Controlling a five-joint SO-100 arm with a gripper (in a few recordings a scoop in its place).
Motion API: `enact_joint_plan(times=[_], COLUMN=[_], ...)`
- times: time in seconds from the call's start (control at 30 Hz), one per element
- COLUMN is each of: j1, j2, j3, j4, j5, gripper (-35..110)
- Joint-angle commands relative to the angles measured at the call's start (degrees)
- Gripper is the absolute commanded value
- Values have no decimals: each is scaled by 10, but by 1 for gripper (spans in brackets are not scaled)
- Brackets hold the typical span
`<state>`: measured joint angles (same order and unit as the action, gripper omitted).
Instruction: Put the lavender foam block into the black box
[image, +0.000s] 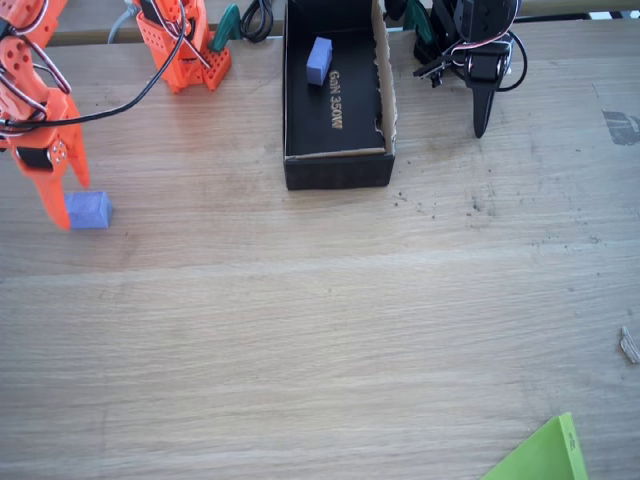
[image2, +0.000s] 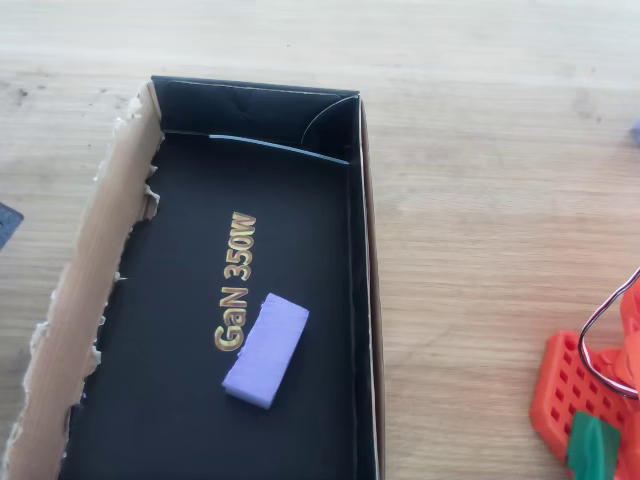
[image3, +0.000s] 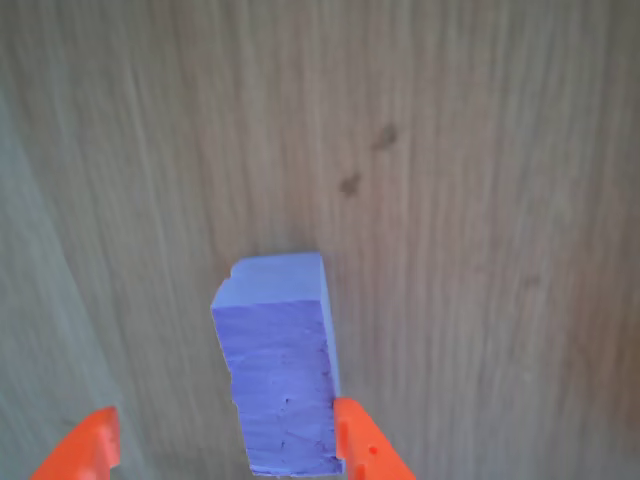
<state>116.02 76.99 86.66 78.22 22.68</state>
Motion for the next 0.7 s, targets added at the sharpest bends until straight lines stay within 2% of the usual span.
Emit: enact_joint_plan(times=[0.0, 0.17, 0.47, 0.67], j1=[3, -4, -9, -5], j2=[-3, -33, -58, -58], j3=[-24, -24, -24, -24], j4=[-23, -54, -38, -35], j5=[-2, -4, -12, -14], gripper=[28, 29, 28, 0])
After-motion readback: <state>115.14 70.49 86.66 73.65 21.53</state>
